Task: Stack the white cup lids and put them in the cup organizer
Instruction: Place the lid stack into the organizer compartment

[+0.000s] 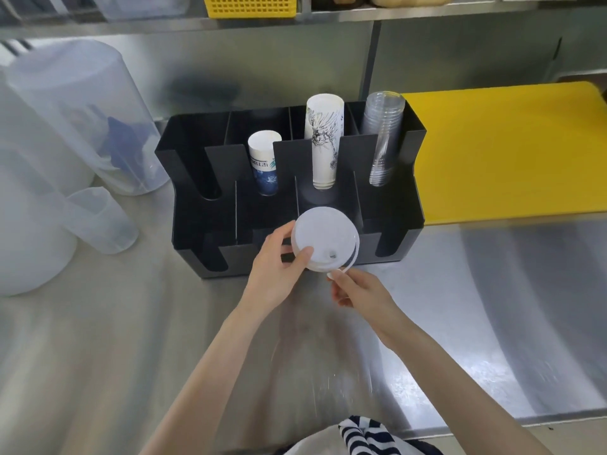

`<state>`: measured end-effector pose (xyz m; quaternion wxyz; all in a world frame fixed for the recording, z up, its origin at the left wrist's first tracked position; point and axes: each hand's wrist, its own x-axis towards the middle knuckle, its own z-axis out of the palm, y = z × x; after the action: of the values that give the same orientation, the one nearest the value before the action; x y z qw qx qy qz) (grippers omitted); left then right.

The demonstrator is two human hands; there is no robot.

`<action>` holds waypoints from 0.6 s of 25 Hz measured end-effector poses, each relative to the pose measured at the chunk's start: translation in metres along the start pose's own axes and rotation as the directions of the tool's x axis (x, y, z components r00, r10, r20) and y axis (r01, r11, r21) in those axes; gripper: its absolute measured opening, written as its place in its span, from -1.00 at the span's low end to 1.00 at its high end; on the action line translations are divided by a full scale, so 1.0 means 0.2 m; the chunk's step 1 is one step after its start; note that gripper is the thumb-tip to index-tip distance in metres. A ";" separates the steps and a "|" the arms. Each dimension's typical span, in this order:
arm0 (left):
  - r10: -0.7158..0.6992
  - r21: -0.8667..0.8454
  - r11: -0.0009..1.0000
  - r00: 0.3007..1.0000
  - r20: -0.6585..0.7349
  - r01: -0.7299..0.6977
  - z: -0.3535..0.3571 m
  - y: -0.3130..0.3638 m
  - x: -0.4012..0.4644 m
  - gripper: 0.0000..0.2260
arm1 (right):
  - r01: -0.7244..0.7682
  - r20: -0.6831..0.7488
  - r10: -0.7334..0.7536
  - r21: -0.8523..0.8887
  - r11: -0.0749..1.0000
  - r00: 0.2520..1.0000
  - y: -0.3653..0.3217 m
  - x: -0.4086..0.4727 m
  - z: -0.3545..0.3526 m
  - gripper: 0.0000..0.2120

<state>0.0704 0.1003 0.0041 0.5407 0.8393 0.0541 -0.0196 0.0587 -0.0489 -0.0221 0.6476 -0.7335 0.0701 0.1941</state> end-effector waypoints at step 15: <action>0.076 0.390 0.917 0.997 0.033 -0.083 0.02 0.12 0.39 -0.55 | -0.180 0.053 0.172 0.332 0.926 0.984 -0.14 0.30 0.00 -0.81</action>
<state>0.1509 0.0922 0.0168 0.3629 0.9317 0.0104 -0.0152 0.1235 -0.0352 -0.0186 0.7437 -0.6009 0.1602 0.2452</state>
